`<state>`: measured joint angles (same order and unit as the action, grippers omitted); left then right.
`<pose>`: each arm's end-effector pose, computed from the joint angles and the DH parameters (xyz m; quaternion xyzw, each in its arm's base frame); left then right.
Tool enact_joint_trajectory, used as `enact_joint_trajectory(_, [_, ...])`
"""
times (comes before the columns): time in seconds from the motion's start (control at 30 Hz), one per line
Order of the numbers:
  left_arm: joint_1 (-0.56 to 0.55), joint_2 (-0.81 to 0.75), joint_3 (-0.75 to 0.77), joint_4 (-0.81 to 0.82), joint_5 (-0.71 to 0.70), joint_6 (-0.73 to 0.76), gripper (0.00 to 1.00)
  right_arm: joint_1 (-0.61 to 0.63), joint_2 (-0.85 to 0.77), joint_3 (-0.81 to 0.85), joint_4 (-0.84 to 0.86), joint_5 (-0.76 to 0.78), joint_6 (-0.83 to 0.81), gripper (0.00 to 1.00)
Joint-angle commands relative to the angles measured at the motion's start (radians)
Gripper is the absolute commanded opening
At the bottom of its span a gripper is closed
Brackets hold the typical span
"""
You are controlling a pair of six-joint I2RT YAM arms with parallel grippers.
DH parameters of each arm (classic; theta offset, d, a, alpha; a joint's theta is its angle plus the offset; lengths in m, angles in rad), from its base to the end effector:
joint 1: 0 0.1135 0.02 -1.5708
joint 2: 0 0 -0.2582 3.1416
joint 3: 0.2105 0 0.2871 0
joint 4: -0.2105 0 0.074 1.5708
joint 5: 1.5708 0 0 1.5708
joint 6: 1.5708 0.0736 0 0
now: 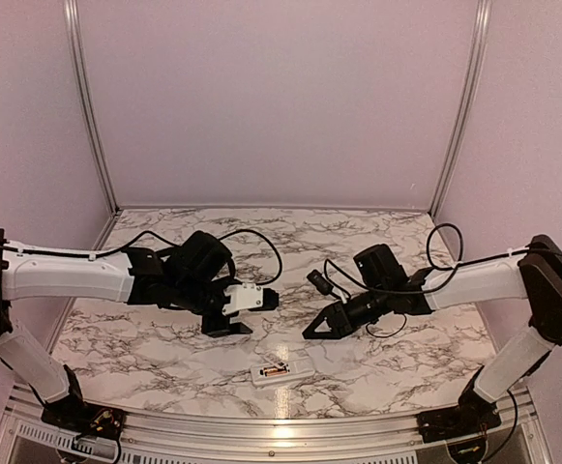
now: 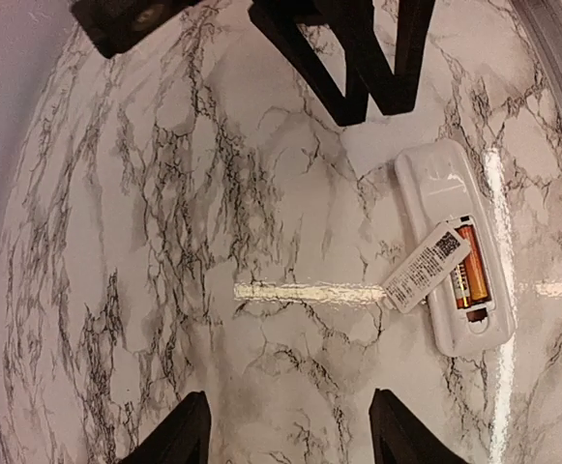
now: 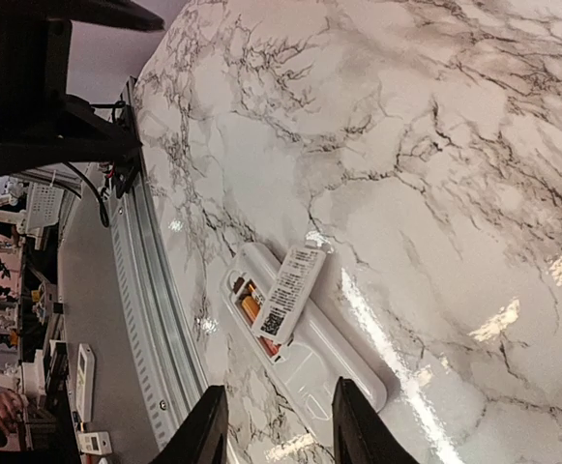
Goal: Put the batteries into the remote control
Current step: Pick up the battery cover at the center of the board.
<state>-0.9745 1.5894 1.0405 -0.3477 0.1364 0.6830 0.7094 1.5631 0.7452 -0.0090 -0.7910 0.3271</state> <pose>0.2092 -0.3261 0.1616 0.7092 0.6197 -0.1116 0.3171 0.2231 0.2605 0.1153 -0.3008 0.8174 0.4779 0.1135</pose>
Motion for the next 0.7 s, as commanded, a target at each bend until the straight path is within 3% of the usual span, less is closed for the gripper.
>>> enact_joint_trajectory(0.0, [0.007,-0.273,-0.149,0.283,-0.053,-0.235,0.63,0.048,0.001,0.041,-0.104,0.055,-0.041,0.36])
enact_joint_trajectory(0.07, [0.007,-0.368,-0.22,0.368,-0.083,-0.308,0.72,0.059,0.031,0.062,-0.117,0.063,-0.041,0.36])
enact_joint_trajectory(0.13, [0.007,-0.445,-0.273,0.422,-0.117,-0.386,0.96,0.071,0.07,0.09,-0.137,0.05,-0.045,0.37])
enact_joint_trajectory(0.17, [0.007,-0.479,-0.291,0.436,-0.142,-0.428,0.99,0.078,0.083,0.107,-0.148,0.047,-0.05,0.37])
enact_joint_trajectory(0.37, [0.007,-0.595,-0.346,0.458,-0.176,-0.6,0.99,0.087,0.187,0.172,-0.146,-0.017,-0.014,0.36])
enact_joint_trajectory(0.67, [0.007,-0.57,-0.333,0.414,-0.25,-0.689,0.99,0.098,0.284,0.232,-0.124,-0.074,0.046,0.33])
